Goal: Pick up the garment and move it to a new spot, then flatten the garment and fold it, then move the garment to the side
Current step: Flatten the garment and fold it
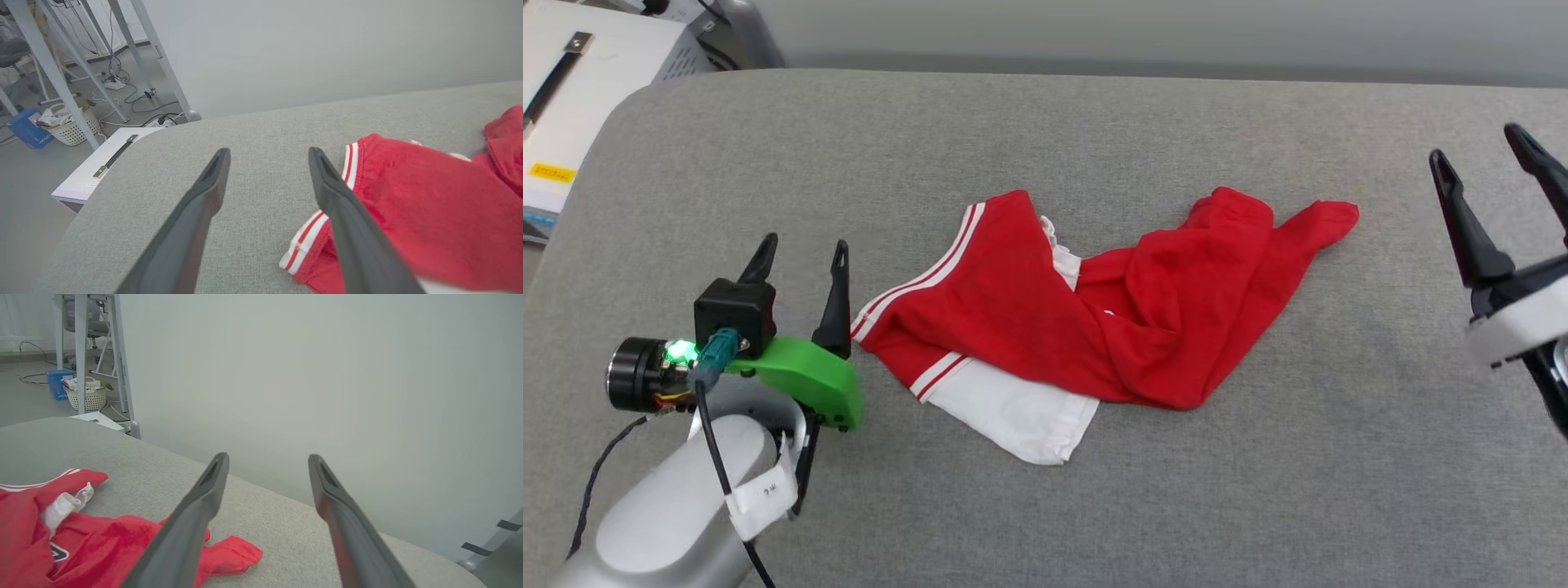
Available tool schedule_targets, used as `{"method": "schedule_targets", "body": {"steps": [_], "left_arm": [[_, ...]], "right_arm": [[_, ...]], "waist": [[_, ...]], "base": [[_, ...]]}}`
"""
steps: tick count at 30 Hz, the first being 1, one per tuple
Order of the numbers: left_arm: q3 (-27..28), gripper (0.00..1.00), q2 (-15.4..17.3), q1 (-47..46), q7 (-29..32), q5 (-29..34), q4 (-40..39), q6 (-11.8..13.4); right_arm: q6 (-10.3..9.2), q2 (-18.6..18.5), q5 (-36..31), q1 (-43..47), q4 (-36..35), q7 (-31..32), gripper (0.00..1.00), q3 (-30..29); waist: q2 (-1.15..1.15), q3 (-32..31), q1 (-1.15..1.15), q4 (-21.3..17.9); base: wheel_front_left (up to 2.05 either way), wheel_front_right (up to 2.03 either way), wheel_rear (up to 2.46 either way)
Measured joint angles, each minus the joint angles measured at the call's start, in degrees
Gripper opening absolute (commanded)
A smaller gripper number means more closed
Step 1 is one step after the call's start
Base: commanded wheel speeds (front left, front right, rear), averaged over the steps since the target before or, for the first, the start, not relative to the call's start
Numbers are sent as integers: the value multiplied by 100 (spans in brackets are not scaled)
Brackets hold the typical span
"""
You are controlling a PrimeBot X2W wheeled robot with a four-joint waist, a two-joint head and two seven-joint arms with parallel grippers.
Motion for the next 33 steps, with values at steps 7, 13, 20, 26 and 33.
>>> {"method": "schedule_targets", "body": {"steps": [7, 13, 20, 26, 33], "left_arm": [[1173, 100, -539, 983, -1, 1304, -1018, 501], [1850, 100, -1317, 1467, -1, 2119, -1367, 415], [2305, 100, -2119, 1594, -1, 2682, -1391, -118], [2618, 100, -2727, 1526, -1, 3083, -1238, -614], [3003, 100, -3094, 1491, -1, 3401, -1085, -1054]], "right_arm": [[-1, -966, 1011, -1176, -192, 1897, 100, 1727], [-1, -1688, 2029, -2328, -266, 3665, 100, 3390], [0, -1744, 2362, -3755, -31, 4782, 100, 5061], [0, -1553, 2492, -4482, 829, 4764, 100, 6003], [0, -1535, 2622, -4464, 1321, 4916, 100, 6056]], "waist": [[0, 88, 0, 262], [0, 327, 0, 480], [0, 744, 0, 745], [0, 1152, 0, 1033], [0, 1529, 0, 1373]], "base": [[0, 0, 0], [0, 0, 0], [0, 0, 0], [0, 0, 0], [0, 0, 0]]}}
